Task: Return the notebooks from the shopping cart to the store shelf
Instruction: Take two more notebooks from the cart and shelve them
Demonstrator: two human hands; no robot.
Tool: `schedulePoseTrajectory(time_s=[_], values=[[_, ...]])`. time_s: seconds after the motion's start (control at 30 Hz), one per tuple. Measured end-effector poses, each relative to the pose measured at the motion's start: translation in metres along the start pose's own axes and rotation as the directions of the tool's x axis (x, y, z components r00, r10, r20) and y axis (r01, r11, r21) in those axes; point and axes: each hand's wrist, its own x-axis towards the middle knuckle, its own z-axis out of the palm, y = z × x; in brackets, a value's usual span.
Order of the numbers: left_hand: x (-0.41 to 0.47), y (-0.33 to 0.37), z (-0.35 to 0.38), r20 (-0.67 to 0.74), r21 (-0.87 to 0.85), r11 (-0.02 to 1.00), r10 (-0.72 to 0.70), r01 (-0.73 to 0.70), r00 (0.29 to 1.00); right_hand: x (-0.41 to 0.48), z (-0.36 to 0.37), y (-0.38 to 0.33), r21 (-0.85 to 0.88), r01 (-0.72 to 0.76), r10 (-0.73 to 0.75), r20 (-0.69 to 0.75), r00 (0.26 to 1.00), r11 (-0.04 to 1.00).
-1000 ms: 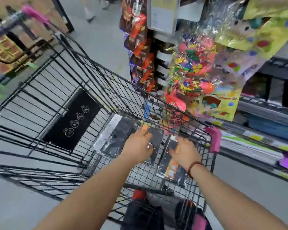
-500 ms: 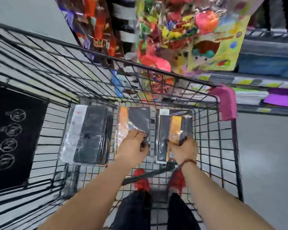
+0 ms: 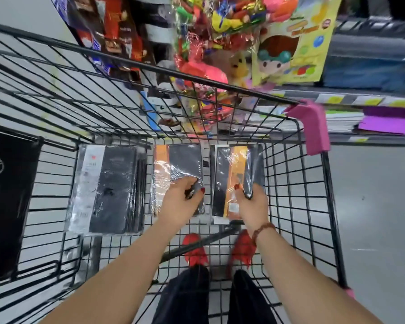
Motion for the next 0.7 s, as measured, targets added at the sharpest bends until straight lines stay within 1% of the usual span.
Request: schedulePoseTrajectory(time_s=[0.1, 0.17, 0.2, 0.27, 0.3, 0.37, 0.43, 0.5, 0.53, 0.6, 0.67, 0.7], values=[[0.000, 0.016, 0.004, 0.014, -0.199, 0.971, -0.130, 0.130, 0.991, -0.015, -0.006, -0.017, 0.179, -0.016, -0.001, 0.095, 0.995, 0.984], [-0.001, 0.028, 0.010, 0.017, -0.275, 0.945, -0.180, 0.178, 0.984, -0.023, -0.003, -0.028, 0.268, -0.055, 0.001, 0.195, 0.981, 0.962], [-0.002, 0.032, 0.014, 0.006, -0.303, 0.931, -0.211, 0.203, 0.977, -0.025, 0.000, -0.030, 0.291, -0.044, -0.025, 0.230, 0.973, 0.956], [-0.004, 0.034, 0.018, -0.052, -0.339, 0.913, -0.257, 0.225, 0.965, -0.031, 0.004, -0.036, 0.265, 0.042, -0.109, 0.243, 0.964, 0.963], [-0.004, 0.032, 0.018, -0.098, -0.350, 0.913, -0.259, 0.211, 0.961, -0.032, 0.006, -0.037, 0.251, 0.074, -0.137, 0.243, 0.960, 0.965], [-0.003, 0.023, 0.017, -0.165, -0.352, 0.916, -0.264, 0.193, 0.950, -0.030, 0.005, -0.035, 0.219, 0.091, -0.146, 0.247, 0.958, 0.971], [-0.002, 0.013, 0.013, -0.191, -0.349, 0.913, -0.288, 0.209, 0.938, -0.022, 0.003, -0.028, 0.138, 0.136, -0.161, 0.192, 0.968, 0.981], [-0.003, 0.003, 0.008, -0.219, -0.324, 0.921, -0.294, 0.214, 0.930, -0.005, 0.000, -0.013, -0.061, 0.199, -0.196, 0.057, 0.979, 0.978], [-0.002, -0.004, 0.005, -0.231, -0.312, 0.926, -0.292, 0.213, 0.928, 0.003, -0.002, -0.007, -0.174, 0.208, -0.211, 0.005, 0.978, 0.962], [-0.001, -0.020, -0.001, -0.249, -0.293, 0.930, -0.297, 0.221, 0.922, 0.018, -0.005, 0.006, -0.346, 0.197, -0.217, -0.020, 0.976, 0.917], [0.000, -0.035, -0.005, -0.275, -0.267, 0.932, -0.317, 0.245, 0.908, 0.026, -0.006, 0.016, -0.483, 0.198, -0.220, 0.011, 0.976, 0.853], [0.000, -0.042, -0.006, -0.282, -0.260, 0.932, -0.323, 0.252, 0.903, 0.027, -0.006, 0.020, -0.525, 0.211, -0.229, 0.031, 0.973, 0.825]])
